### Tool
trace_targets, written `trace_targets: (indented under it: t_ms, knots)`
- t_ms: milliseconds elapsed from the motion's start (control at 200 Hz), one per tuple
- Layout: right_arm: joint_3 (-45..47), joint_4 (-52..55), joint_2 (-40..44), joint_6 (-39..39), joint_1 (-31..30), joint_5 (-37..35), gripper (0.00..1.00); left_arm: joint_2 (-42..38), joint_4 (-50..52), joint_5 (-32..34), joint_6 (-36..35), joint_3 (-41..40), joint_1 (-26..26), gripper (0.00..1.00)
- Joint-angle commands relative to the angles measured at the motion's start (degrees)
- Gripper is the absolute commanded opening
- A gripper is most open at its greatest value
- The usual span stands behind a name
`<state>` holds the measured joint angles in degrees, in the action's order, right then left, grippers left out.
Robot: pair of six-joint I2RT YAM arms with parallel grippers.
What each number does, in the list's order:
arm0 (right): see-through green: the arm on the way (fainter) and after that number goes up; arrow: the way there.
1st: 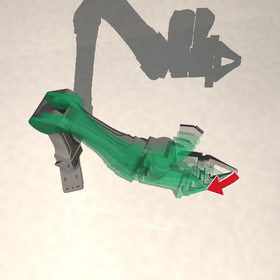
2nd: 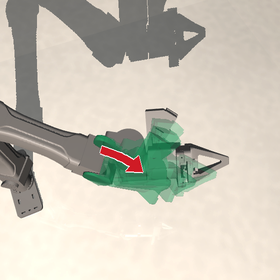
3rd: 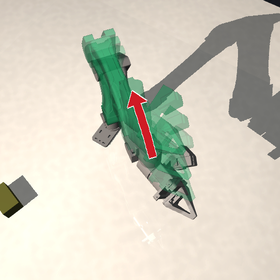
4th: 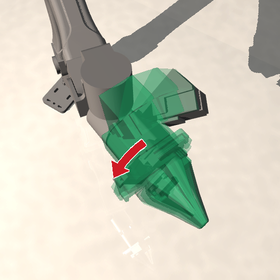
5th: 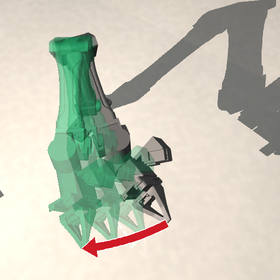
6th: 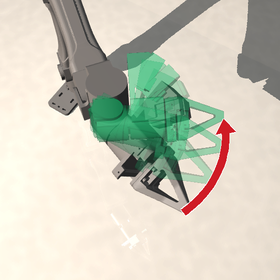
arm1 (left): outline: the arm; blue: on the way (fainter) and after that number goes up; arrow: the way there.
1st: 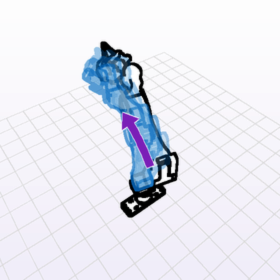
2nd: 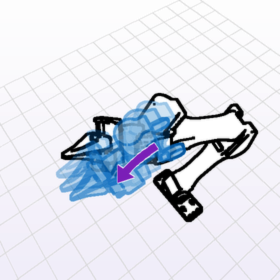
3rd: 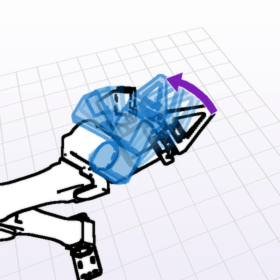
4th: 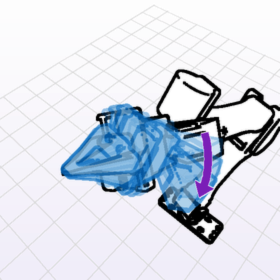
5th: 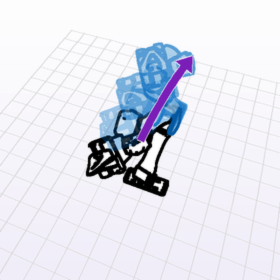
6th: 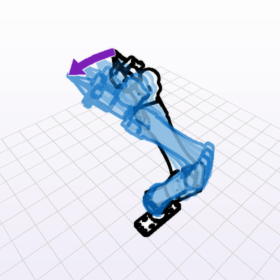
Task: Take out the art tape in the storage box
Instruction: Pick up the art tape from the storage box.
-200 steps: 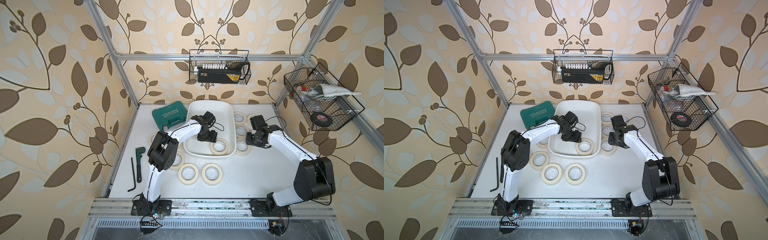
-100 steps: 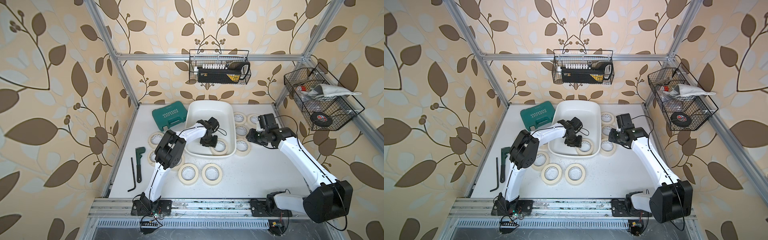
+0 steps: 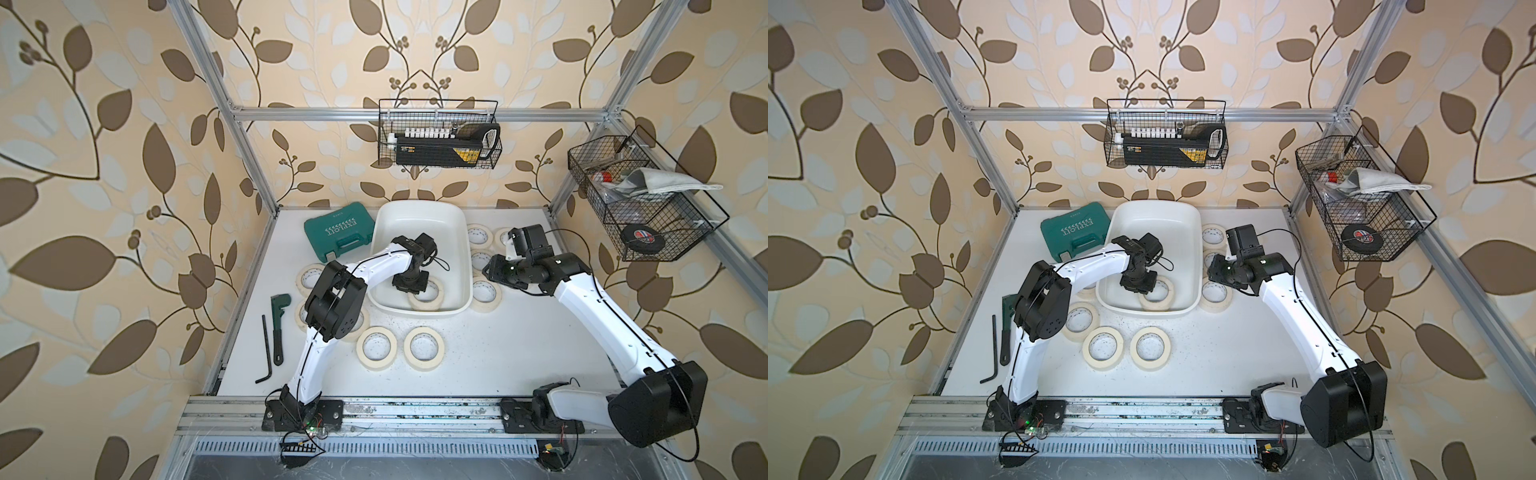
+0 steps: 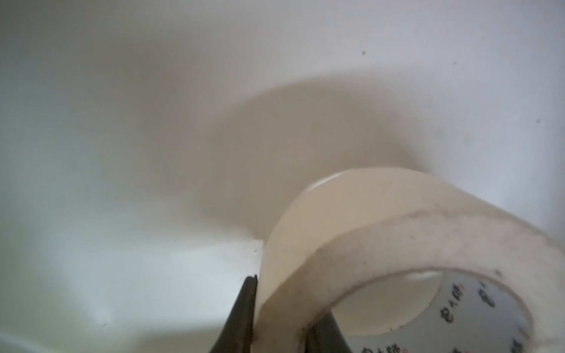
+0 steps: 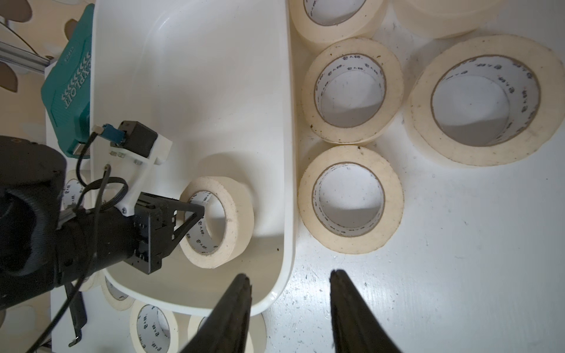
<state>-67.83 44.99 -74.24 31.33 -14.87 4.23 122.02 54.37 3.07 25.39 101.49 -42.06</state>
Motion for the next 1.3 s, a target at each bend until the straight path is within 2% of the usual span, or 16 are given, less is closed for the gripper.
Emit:
trace_targets:
  t_ms: [0, 135, 225, 575, 880, 950, 1125, 1215, 1295]
  knots:
    - [-2.7, -0.1, -0.3, 1.4, -1.9, 0.7, 0.44, -7.2, 7.5, 6.5, -1.9, 6.5, -0.9, 0.13]
    - [-4.6, 0.1, -1.1, 2.2, -4.5, 0.7, 0.44, -7.5, 13.6, 13.5, -3.3, 12.4, -3.7, 0.13]
    - [-5.5, 0.0, -1.5, 2.7, -6.5, 0.8, 0.44, -8.1, 15.1, 15.1, -3.8, 14.9, -5.2, 0.13]
    - [-5.7, -1.8, -3.9, 4.5, -13.3, -0.7, 0.48, -8.6, 16.7, 16.2, -4.1, 21.8, -9.3, 0.13]
    - [-6.4, -2.0, -6.5, 3.7, -14.0, -2.2, 0.49, -8.8, 15.9, 13.2, -4.5, 22.5, -10.5, 0.14]
    - [-6.4, -2.0, -6.7, 3.6, -14.0, -2.4, 0.43, -8.7, 15.8, 12.7, -4.6, 22.4, -10.5, 0.14]
    - [-6.9, -1.5, -7.2, 3.3, -13.9, -3.2, 0.10, -9.3, 14.6, 9.2, -5.9, 21.5, -10.5, 0.14]
    - [-7.5, -0.3, -7.4, 2.9, -13.7, -3.9, 0.01, -11.0, 11.7, 5.5, -7.6, 19.4, -10.4, 0.15]
    - [-7.5, 0.1, -7.0, 2.5, -13.2, -4.1, 0.00, -13.2, 8.5, 3.6, -7.8, 16.6, -10.3, 0.26]
